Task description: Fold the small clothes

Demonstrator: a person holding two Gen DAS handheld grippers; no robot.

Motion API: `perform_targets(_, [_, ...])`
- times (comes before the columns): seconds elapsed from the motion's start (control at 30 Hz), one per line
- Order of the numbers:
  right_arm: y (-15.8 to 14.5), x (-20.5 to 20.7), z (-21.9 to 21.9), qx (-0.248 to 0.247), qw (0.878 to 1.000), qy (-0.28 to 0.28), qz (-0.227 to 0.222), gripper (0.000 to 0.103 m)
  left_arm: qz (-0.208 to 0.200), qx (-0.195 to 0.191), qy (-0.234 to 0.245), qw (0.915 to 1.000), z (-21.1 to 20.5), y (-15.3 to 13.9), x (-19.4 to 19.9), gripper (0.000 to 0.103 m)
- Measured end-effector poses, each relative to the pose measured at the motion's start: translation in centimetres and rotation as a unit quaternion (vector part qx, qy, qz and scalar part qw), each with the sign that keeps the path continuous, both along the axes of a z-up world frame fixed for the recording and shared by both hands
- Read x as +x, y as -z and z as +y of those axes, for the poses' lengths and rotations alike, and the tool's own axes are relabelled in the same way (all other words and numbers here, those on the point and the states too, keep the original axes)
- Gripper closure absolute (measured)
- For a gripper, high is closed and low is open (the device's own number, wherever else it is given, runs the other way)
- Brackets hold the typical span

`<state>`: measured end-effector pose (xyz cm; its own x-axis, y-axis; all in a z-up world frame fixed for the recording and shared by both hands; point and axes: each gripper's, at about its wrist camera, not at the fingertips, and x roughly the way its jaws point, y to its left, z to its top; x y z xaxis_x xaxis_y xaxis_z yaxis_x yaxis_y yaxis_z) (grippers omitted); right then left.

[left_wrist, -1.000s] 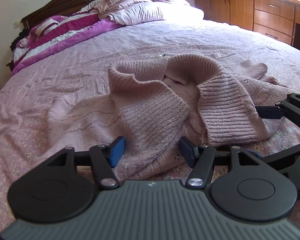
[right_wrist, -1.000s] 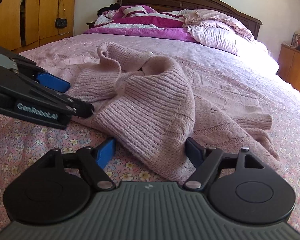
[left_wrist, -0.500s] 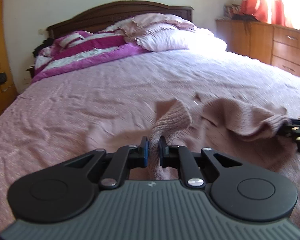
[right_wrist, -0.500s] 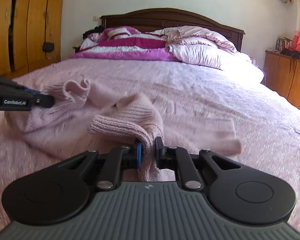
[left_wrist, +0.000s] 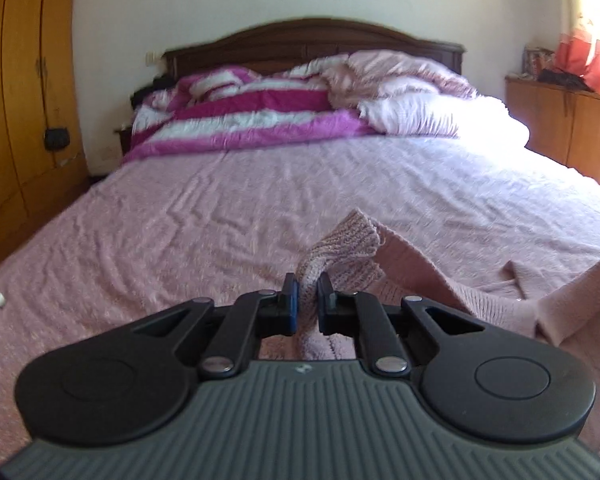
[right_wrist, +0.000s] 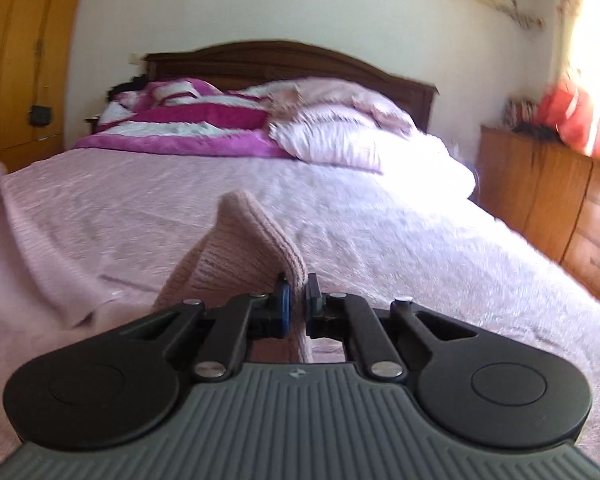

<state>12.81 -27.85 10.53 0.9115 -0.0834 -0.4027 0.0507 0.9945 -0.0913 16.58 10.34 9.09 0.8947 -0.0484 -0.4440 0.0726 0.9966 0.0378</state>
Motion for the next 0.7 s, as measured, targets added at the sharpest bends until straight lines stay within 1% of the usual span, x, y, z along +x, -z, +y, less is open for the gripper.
perform_targets(0.1, [2.4, 3.2, -0.8, -0.016, 0.999, 0.013, 0.032, 0.096, 0.034, 0.008, -0.012, 0.9993, 0.3, 2.2, 2.3, 0.092])
perform_targets(0.17, [4.4, 5.1, -1.3, -0.021, 0.998, 0.023, 0.062, 0.096, 0.064, 0.003, -0.022, 0.9977, 0.9, 4.0, 3.7, 0.091])
perform_targets(0.23, [6.3, 6.7, -2.4, 0.003, 0.994, 0.036, 0.1, 0.096, 0.101, -0.014, -0.031, 0.9943, 1.6, 5.7, 5.0, 0.089])
perform_targets(0.27, [7.1, 7.3, -3.1, 0.018, 0.992, 0.045, 0.114, 0.095, 0.112, -0.023, -0.034, 0.9928, 2.0, 6.3, 5.4, 0.089])
perform_targets(0.37, [7.8, 7.7, -4.2, 0.057, 0.99, 0.053, 0.116, 0.093, 0.112, -0.047, -0.034, 0.992, 2.8, 6.9, 5.4, 0.085])
perform_targets(0.4, [7.8, 7.8, -4.3, 0.058, 0.99, 0.053, 0.115, 0.092, 0.111, -0.051, -0.034, 0.9919, 3.0, 6.8, 5.3, 0.081])
perform_targets(0.43, [7.8, 7.8, -4.3, 0.056, 0.991, 0.051, 0.113, 0.089, 0.112, -0.056, -0.037, 0.9915, 3.2, 6.7, 5.2, 0.073])
perform_targets(0.47, [7.9, 7.7, -4.1, 0.052, 0.991, 0.05, 0.112, 0.088, 0.112, -0.06, -0.042, 0.991, 3.5, 6.6, 5.2, 0.07])
perform_targets(0.5, [7.8, 7.4, -4.0, 0.051, 0.991, 0.049, 0.11, 0.083, 0.112, -0.066, -0.043, 0.9906, 3.8, 6.3, 5.0, 0.066])
perform_targets(0.53, [7.6, 7.3, -4.0, 0.052, 0.992, 0.048, 0.107, 0.076, 0.11, -0.074, -0.04, 0.9904, 4.1, 6.1, 4.9, 0.065])
perform_targets(0.57, [7.4, 7.1, -3.8, 0.053, 0.992, 0.049, 0.104, 0.071, 0.11, -0.078, -0.036, 0.9902, 4.2, 5.8, 4.8, 0.065])
perform_targets(0.63, [7.0, 6.6, -3.8, 0.045, 0.993, 0.057, 0.095, 0.055, 0.108, -0.076, -0.035, 0.9907, 4.4, 5.2, 4.5, 0.06])
perform_targets(0.7, [6.4, 5.5, -3.8, 0.039, 0.994, 0.059, 0.086, 0.053, 0.103, -0.066, -0.036, 0.9918, 4.4, 4.7, 4.4, 0.06])
